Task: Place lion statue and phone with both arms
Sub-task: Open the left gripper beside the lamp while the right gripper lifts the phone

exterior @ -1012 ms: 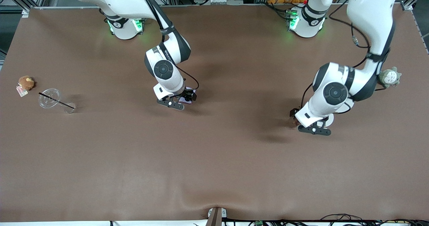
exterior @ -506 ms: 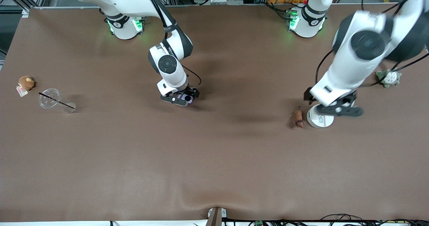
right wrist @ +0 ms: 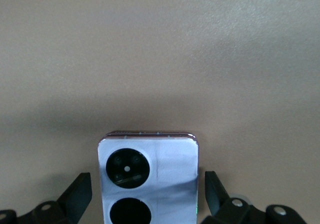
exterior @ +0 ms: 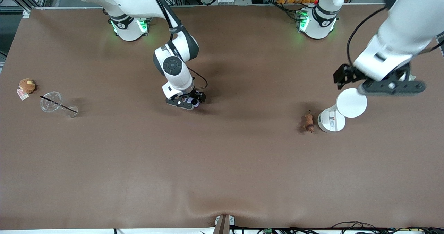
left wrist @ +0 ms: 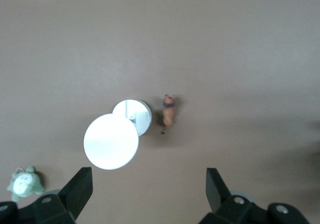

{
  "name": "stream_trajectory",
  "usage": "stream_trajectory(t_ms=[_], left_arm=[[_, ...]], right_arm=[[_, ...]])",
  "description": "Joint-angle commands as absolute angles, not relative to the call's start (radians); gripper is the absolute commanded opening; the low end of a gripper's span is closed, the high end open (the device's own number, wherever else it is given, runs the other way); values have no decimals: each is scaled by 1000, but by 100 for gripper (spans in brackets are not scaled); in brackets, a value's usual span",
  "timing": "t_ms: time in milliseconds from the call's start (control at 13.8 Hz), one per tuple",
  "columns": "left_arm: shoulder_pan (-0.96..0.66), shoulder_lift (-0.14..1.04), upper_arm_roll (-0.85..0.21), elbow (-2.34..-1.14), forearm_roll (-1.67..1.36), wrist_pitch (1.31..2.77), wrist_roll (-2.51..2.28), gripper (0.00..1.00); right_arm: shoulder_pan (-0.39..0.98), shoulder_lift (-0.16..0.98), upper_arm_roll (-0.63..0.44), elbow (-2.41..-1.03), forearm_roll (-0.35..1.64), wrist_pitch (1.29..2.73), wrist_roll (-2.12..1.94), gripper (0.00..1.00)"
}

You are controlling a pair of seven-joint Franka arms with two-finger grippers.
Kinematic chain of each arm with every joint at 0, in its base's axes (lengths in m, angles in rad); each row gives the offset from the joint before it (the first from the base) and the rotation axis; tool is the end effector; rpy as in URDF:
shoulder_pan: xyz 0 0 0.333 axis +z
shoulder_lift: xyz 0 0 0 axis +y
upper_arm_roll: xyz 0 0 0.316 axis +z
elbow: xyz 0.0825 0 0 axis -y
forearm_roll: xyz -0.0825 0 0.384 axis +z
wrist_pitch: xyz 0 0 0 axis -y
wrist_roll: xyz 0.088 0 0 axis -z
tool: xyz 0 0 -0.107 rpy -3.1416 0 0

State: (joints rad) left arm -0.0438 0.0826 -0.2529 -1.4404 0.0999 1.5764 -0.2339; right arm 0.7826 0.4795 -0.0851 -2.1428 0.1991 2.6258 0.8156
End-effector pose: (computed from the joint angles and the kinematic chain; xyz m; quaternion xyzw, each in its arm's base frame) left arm 0.5604 -0.1531 0.6415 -0.9984 0.0295 -0.0374 0.0309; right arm 0.4399 0.3616 0.1771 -0.9897 0.1402 0.0175 0.0244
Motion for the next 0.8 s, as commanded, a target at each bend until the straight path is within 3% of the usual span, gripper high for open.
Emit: stream_trajectory(t_ms=[0, 72, 145, 217, 289, 506, 723], left_arm=[[-38, -56, -180, -1528, 15, 1542, -187, 100], [-37, -89, -158, -1557, 3, 1542, -172, 100], [-38, -125, -123, -1587, -23, 1530, -161, 100], [-38, -162, -108, -1620, -40, 1504, -160, 100], [-41, -185, -86, -1649, -58, 1491, -152, 100], [-58, -242, -66, -1725, -61, 1496, -140, 100], [-60, -255, -57, -1741, -40, 1515, -129, 100]], right_arm=[[802, 469, -94, -2181, 190, 2669, 830, 100], [802, 469, -94, -2183, 190, 2669, 825, 100], [802, 466, -94, -2181, 189, 2665, 821, 50], [802, 465, -94, -2175, 189, 2655, 821, 15], [804, 462, -95, -2175, 187, 2655, 821, 0], [792, 443, -100, -2154, 184, 2614, 796, 0], [692, 349, -129, -2028, 184, 2287, 776, 0]])
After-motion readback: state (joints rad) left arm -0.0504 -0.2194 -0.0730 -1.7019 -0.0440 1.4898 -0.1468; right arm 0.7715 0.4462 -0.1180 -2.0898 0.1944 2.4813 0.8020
